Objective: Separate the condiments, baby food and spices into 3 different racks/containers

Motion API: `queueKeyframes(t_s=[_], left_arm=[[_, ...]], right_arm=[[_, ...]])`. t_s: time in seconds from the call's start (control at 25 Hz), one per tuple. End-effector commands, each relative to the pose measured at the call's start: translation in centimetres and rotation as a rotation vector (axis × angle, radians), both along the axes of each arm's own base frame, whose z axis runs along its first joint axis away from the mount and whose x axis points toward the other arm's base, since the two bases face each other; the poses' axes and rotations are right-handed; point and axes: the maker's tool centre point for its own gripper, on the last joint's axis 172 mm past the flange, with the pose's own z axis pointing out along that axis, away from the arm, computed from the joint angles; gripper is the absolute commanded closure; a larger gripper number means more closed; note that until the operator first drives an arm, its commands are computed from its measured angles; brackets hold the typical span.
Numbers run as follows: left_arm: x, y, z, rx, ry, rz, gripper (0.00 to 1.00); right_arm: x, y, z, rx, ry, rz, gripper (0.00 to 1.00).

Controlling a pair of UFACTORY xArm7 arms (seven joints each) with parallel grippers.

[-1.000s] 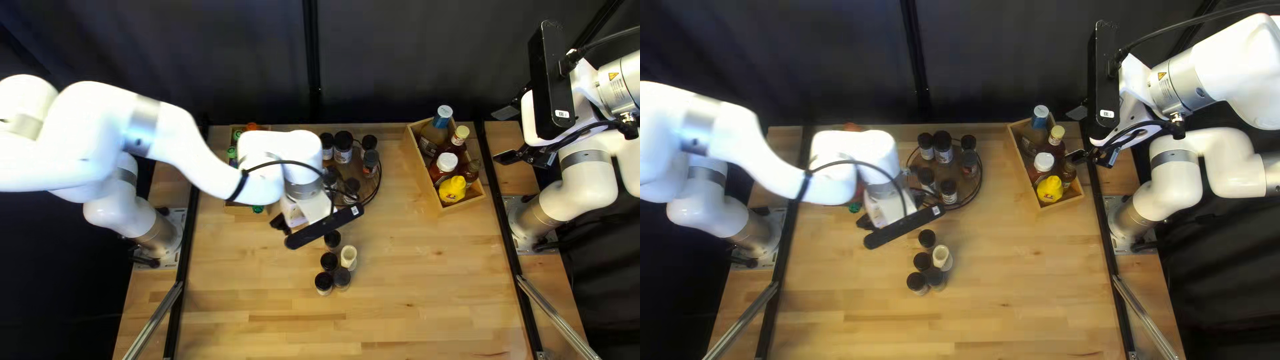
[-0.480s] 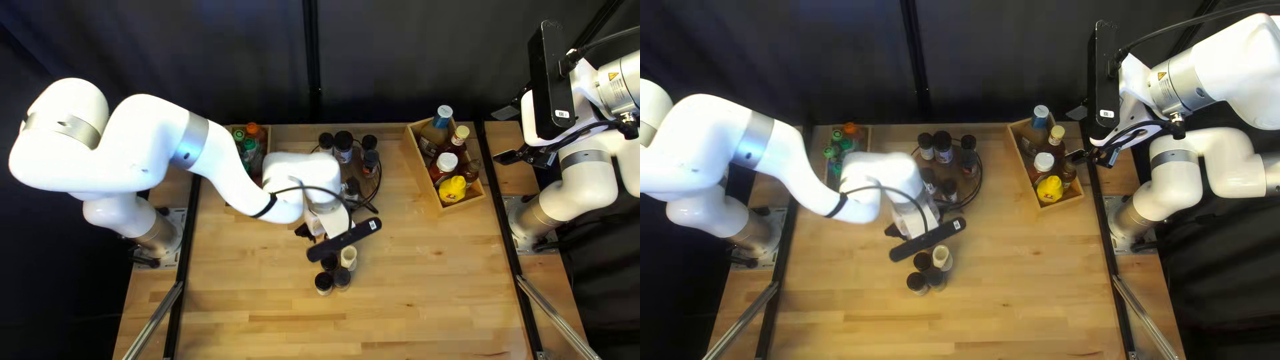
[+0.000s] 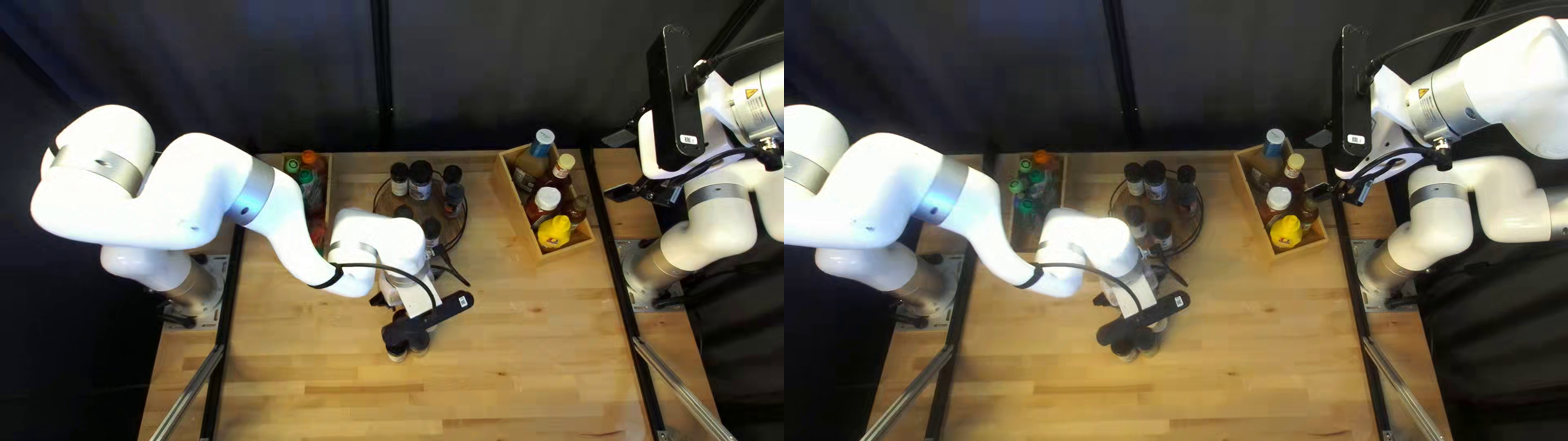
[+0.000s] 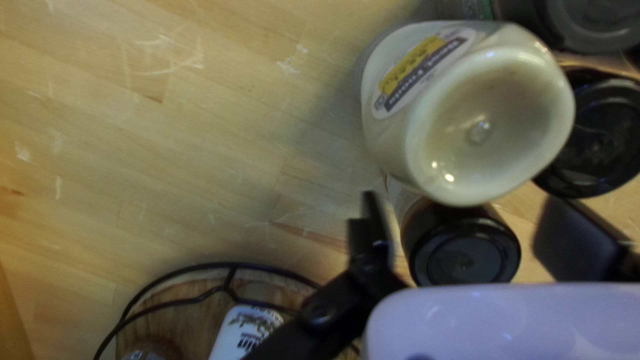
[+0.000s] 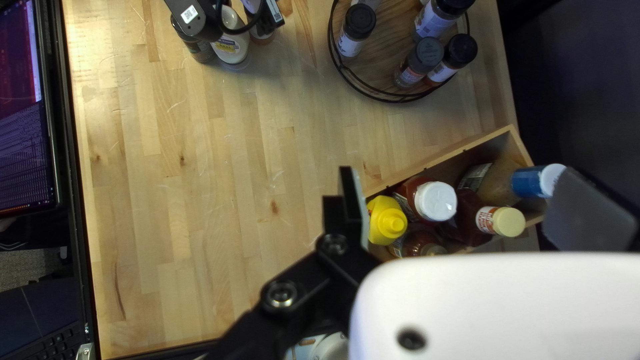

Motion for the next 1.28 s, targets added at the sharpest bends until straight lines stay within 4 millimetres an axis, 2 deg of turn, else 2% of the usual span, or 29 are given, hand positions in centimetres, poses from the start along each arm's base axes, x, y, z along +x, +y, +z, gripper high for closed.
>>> queueKeyframes(t_s=[0.04, 0.28, 0.44, 0.56, 0.84, 1.04, 1.28], left_arm=[[-0.5, 0.9, 1.7, 0.025, 0.018, -0.009, 1.00], [-2.3, 5.4, 6.7, 0.053, 0.026, 0.061, 1.00], [-3.0, 9.0, 8.3, 0.074, 0.015, 0.145, 1.00], [-3.1, 10.8, 7.9, 0.082, 0.000, 0.203, 1.00], [-3.2, 13.3, 6.5, 0.096, -0.025, 0.288, 1.00], [-3.0, 14.2, 5.9, 0.106, -0.044, 0.330, 1.00], [-2.5, 14.3, 5.2, 0.113, -0.062, 0.355, 1.00]], right_arm=[[0.0, 0.0, 0.0, 0.000, 0.000, 0.000, 0.00], [0.0, 0.0, 0.0, 0.000, 0.000, 0.000, 0.00], [0.0, 0.0, 0.0, 0.000, 0.000, 0.000, 0.00], [0.0, 0.0, 0.0, 0.000, 0.000, 0.000, 0.00], [0.0, 0.0, 0.0, 0.000, 0.000, 0.000, 0.00], [0.0, 0.0, 0.0, 0.000, 0.000, 0.000, 0.00], [0.0, 0.0, 0.0, 0.000, 0.000, 0.000, 0.00]])
